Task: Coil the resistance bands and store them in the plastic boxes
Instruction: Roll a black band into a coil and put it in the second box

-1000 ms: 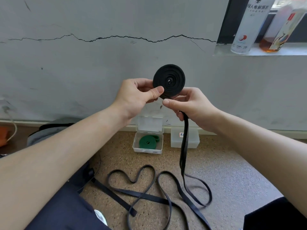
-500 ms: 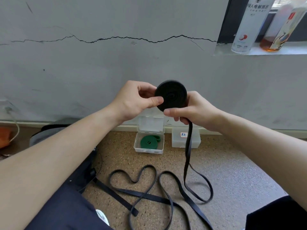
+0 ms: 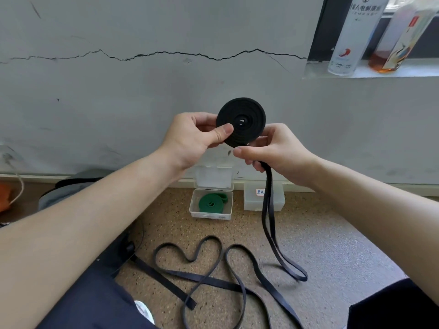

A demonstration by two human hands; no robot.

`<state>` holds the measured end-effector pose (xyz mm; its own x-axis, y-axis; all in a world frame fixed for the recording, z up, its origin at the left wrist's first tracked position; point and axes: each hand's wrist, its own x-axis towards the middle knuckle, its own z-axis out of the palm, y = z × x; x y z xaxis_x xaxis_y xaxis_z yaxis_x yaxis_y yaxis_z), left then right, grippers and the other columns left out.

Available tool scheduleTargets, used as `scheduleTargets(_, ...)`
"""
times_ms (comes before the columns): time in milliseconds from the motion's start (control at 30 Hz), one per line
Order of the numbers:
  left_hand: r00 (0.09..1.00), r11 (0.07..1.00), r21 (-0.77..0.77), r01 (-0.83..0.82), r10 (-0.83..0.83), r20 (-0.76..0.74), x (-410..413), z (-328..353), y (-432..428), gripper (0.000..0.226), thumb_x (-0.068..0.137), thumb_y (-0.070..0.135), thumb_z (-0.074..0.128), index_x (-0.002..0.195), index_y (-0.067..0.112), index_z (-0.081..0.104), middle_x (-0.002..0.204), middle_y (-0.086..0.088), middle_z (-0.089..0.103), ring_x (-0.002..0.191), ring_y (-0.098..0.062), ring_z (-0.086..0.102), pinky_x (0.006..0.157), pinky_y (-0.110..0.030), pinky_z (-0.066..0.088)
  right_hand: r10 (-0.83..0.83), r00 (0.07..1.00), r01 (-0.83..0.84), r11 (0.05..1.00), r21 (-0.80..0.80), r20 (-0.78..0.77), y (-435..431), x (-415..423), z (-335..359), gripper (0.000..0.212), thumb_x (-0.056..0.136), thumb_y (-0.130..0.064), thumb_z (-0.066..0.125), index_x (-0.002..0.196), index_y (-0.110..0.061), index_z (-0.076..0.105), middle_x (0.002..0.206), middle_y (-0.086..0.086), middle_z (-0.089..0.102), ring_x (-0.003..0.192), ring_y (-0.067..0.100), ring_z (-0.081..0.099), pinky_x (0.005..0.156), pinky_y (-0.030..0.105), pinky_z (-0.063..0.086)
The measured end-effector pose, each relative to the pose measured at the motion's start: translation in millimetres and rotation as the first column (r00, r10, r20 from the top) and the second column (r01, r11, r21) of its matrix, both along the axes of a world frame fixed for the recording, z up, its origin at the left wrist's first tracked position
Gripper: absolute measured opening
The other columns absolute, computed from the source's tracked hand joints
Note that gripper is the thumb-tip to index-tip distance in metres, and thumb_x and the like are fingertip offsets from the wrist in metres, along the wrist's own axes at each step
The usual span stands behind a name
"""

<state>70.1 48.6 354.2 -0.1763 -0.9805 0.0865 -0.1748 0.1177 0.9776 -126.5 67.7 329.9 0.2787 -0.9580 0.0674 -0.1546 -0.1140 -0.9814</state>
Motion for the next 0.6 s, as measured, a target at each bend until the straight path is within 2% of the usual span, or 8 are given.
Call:
scheduleTargets(67, 0.992, 0.995, -0.091, 0.044, -0.033, 0.121, 5, 3, -3, 0.010, 0.083, 0.017, 0.079, 0.092, 0.022, 0.076, 0.090, -0.004, 0.077, 0.083, -0.014, 0.071, 0.080, -0.026, 0.058, 0.028, 0.999, -0.028, 1.000, 0.000, -0.043, -1, -6, 1, 0.014, 0.085, -0.012, 0.080, 0.095, -0.007, 0.072, 0.067, 0.009, 0.063, 0.053, 0.020, 0.050, 0.052, 0.029, 0.044)
scheduleTargets(167, 0.930, 0.972, -0.182, 0.146, -0.072, 0.361, 8, 7, -5, 0.018, 0.081, 0.017, 0.082, 0.083, 0.033, 0.073, 0.079, 0.010, 0.076, 0.076, -0.006, 0.071, 0.076, -0.023, 0.056, 0.053, 0.992, -0.053, 0.999, 0.006, -0.116, -1, -6, 1, 0.016, 0.084, -0.009, 0.080, 0.093, 0.000, 0.070, 0.067, 0.009, 0.064, 0.053, 0.020, 0.050, 0.049, 0.029, 0.042)
scheduleTargets(233, 0.896, 0.964, -0.195, 0.181, -0.080, 0.438, 7, 9, -4, 0.019, 0.081, 0.015, 0.082, 0.084, 0.032, 0.072, 0.080, 0.011, 0.075, 0.076, -0.007, 0.071, 0.077, -0.025, 0.057, 0.066, 0.987, -0.064, 0.998, 0.014, -0.144, 1, -2, -1, 0.018, 0.084, -0.010, 0.079, 0.094, 0.001, 0.069, 0.066, 0.008, 0.064, 0.052, 0.019, 0.051, 0.047, 0.028, 0.043)
scheduleTargets(300, 0.927, 0.974, -0.166, 0.156, -0.087, 0.364, 7, 9, -2, 0.015, 0.082, 0.014, 0.080, 0.086, 0.026, 0.073, 0.080, 0.006, 0.075, 0.077, -0.009, 0.070, 0.076, -0.025, 0.058, 0.059, 0.990, -0.057, 0.998, 0.022, -0.129, 2, 0, -2, 0.018, 0.085, -0.011, 0.079, 0.095, -0.001, 0.069, 0.067, 0.008, 0.064, 0.051, 0.018, 0.050, 0.048, 0.027, 0.043)
scheduleTargets(367, 0.990, 0.996, -0.049, 0.076, -0.069, 0.127, 2, 4, 4, 0.010, 0.084, 0.013, 0.078, 0.091, 0.020, 0.075, 0.083, 0.003, 0.075, 0.083, -0.012, 0.070, 0.078, -0.027, 0.059, 0.031, 0.997, -0.030, 0.999, 0.019, -0.068, 1, 1, -2, 0.019, 0.086, -0.013, 0.078, 0.098, -0.001, 0.069, 0.070, 0.009, 0.065, 0.054, 0.018, 0.051, 0.049, 0.027, 0.043)
scheduleTargets(433, 0.991, 0.993, 0.105, 0.047, -0.033, -0.130, -7, -2, 10, 0.014, 0.086, 0.010, 0.074, 0.100, 0.011, 0.073, 0.094, -0.005, 0.075, 0.090, -0.020, 0.071, 0.085, -0.034, 0.060, -0.006, 1.000, 0.006, 1.000, 0.023, 0.013, 0, 5, -3, 0.020, 0.088, -0.014, 0.076, 0.098, 0.001, 0.069, 0.071, 0.009, 0.066, 0.055, 0.018, 0.051, 0.050, 0.027, 0.043)
scheduleTargets(467, 0.980, 0.989, 0.145, 0.036, -0.007, -0.197, -13, -6, 13, 0.018, 0.087, 0.008, 0.073, 0.105, 0.007, 0.071, 0.097, -0.009, 0.074, 0.090, -0.023, 0.071, 0.087, -0.035, 0.060, -0.029, 0.998, 0.027, 0.999, 0.035, 0.056, 1, 7, -4, 0.019, 0.089, -0.015, 0.076, 0.097, 0.001, 0.069, 0.070, 0.008, 0.065, 0.054, 0.016, 0.051, 0.050, 0.027, 0.042)
scheduleTargets(600, 0.986, 0.990, 0.138, -0.033, 0.055, -0.159, -19, -8, 13, 0.023, 0.085, 0.012, 0.076, 0.107, 0.006, 0.073, 0.102, -0.016, 0.075, 0.092, -0.025, 0.069, 0.093, -0.041, 0.058, -0.086, 0.988, 0.076, 0.994, 0.083, 0.132, 1, 12, -7, 0.014, 0.090, -0.015, 0.075, 0.094, -0.003, 0.069, 0.069, 0.006, 0.065, 0.052, 0.015, 0.049, 0.050, 0.029, 0.040)
